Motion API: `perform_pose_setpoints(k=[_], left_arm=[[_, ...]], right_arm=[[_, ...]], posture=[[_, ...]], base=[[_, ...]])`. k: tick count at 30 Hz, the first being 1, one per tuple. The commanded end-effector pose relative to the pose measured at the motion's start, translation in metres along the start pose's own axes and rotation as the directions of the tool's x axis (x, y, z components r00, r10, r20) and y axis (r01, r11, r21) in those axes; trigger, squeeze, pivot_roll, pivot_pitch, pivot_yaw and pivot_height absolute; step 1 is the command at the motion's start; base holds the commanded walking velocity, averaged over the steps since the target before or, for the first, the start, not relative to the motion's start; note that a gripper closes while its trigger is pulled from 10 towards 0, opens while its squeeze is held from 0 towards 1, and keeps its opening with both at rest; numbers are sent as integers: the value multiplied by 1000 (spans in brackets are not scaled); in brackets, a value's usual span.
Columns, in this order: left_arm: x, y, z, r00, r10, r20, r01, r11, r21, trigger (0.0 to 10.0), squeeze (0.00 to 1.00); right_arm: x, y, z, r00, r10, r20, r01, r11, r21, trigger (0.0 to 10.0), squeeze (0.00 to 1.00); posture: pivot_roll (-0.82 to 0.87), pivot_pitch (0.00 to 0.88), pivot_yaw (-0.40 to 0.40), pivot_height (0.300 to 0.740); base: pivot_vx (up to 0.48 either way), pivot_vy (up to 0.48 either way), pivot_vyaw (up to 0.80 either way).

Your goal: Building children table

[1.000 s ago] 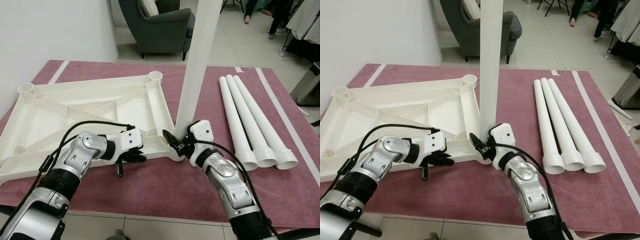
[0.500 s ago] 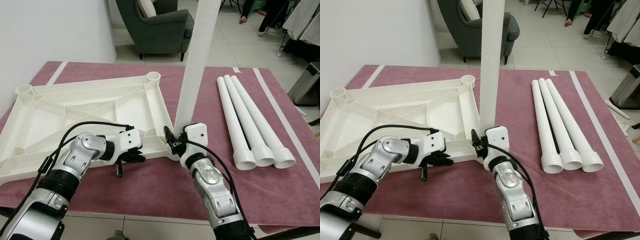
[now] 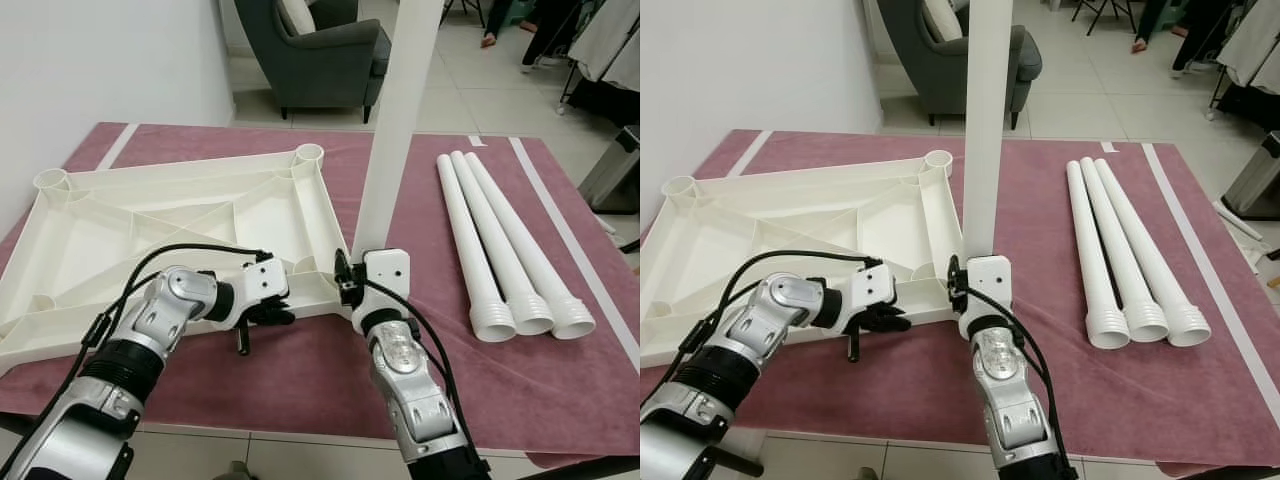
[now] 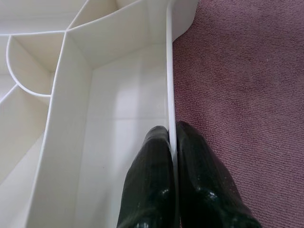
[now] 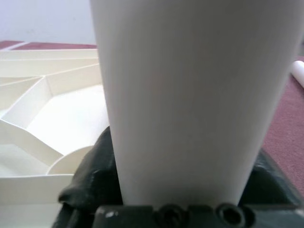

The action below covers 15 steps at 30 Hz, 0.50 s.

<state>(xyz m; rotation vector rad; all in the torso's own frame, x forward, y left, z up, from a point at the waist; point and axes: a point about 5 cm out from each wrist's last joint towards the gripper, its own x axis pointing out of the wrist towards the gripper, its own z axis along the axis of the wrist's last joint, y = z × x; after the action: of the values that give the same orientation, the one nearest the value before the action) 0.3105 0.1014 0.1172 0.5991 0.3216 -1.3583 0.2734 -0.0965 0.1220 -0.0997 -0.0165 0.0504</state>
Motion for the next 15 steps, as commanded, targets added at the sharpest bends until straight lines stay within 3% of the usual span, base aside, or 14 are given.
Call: perform_pose_setpoints(k=[1, 7, 8, 9, 10, 15], left_arm=[[-3, 2, -5, 991, 124, 59, -120, 991, -61, 10000, 0], [-4, 2, -6, 990, 125, 58, -121, 991, -63, 10000, 0], [-4, 2, -6, 990, 125, 57, -122, 991, -63, 10000, 0], [-4, 2, -6, 990, 125, 57, -122, 991, -63, 10000, 0], [-4, 2, -6, 990, 125, 57, -122, 991, -63, 10000, 0], [-3, 2, -6, 990, 126, 57, -123, 990, -64, 10000, 0]], right_arm=[[-12, -26, -50, 962, -138, -235, 124, 989, -75, 10000, 1000], [-10, -21, -44, 975, -92, -202, 84, 995, -52, 10000, 1000], [-9, -18, -41, 980, -70, -186, 63, 997, -42, 10000, 878], [-9, -18, -41, 980, -70, -186, 63, 997, -42, 10000, 878], [-9, -16, -38, 984, -44, -170, 39, 999, -34, 10000, 0], [-8, -14, -30, 992, -6, -124, 3, 1000, -19, 10000, 0]], posture=[[84, 46, 21, 740], [84, 47, 22, 740], [84, 47, 22, 740], [84, 47, 22, 740], [84, 47, 22, 740], [83, 47, 23, 740]], base=[[0, 0, 0], [0, 0, 0], [0, 0, 0], [0, 0, 0], [0, 0, 0], [0, 0, 0]])
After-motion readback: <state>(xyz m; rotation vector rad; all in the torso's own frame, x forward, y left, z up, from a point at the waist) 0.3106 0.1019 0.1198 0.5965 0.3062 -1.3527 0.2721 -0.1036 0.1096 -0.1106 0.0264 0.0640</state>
